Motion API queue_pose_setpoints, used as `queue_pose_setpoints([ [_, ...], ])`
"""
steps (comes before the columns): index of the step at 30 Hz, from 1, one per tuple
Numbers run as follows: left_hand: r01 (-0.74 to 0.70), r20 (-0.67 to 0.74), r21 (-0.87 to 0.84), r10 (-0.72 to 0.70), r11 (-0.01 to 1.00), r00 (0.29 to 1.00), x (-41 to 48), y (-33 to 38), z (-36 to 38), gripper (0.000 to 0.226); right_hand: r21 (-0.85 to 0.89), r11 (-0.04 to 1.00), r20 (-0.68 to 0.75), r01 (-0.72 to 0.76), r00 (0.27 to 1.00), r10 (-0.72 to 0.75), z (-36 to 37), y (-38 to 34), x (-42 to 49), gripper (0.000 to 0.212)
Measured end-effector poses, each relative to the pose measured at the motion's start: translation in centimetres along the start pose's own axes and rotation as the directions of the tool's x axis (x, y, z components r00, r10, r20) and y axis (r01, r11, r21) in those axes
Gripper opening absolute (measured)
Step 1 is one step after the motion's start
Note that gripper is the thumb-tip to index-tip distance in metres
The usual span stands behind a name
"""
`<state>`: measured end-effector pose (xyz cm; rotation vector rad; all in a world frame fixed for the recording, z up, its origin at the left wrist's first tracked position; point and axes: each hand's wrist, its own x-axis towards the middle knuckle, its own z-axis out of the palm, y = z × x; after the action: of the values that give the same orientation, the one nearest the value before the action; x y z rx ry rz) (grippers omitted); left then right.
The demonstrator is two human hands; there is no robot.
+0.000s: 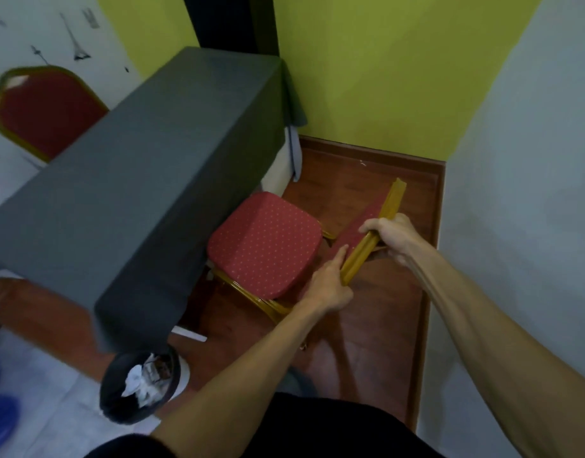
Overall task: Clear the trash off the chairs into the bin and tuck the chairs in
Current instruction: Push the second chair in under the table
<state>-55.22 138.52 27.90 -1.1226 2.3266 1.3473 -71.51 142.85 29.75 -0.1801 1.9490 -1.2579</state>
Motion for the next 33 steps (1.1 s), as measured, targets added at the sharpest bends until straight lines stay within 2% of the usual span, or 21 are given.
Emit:
queue_pose_setpoints([
  [5,0.046,0.031,-0.037,-0.045,0.998,0.999,3.6,0.7,-2.6,0.104,-0.004,1.000,0.023,-0.004,1.000,0.004,1.6,-2.8,4.0,0.016],
  [8,0.057,0.062,-0.046,-0.054,0.997,0.997,5.4,1.0,-4.1,0.100,-0.026,1.000,0.002,0.002,1.000,-0.002,2.4,-4.1,6.1,0.027],
  [10,0.072,0.073,-0.061,-0.067,0.996,0.995,7.0,1.2,-5.4,0.099,-0.058,0.998,0.051,-0.014,0.999,0.017,2.8,-5.4,7.7,0.031],
  [15,0.089,0.108,-0.027,-0.086,0.996,0.990,10.3,1.0,-9.3,0.102,-0.073,0.997,0.158,-0.029,0.987,0.041,4.6,-8.3,11.2,0.012],
  [23,0.192,0.079,-0.085,-0.185,0.978,0.979,15.3,-1.1,-16.2,0.115,0.016,1.000,0.204,0.016,0.979,-0.019,11.2,-12.5,16.6,0.013],
  [25,0.193,0.056,-0.093,-0.188,0.977,0.981,16.7,-1.0,-17.3,0.115,0.040,0.999,0.221,0.014,0.975,-0.023,12.1,-13.5,18.4,0.019],
  [29,0.228,0.035,-0.121,-0.225,0.966,0.974,18.1,-1.2,-18.5,0.116,0.059,0.998,0.283,-0.012,0.959,-0.005,13.5,-14.6,20.3,0.051],
  [33,0.257,0.019,-0.156,-0.257,0.954,0.966,19.4,-1.9,-20.6,0.113,0.094,0.995,0.339,-0.044,0.941,0.009,15.2,-15.8,22.2,0.050],
])
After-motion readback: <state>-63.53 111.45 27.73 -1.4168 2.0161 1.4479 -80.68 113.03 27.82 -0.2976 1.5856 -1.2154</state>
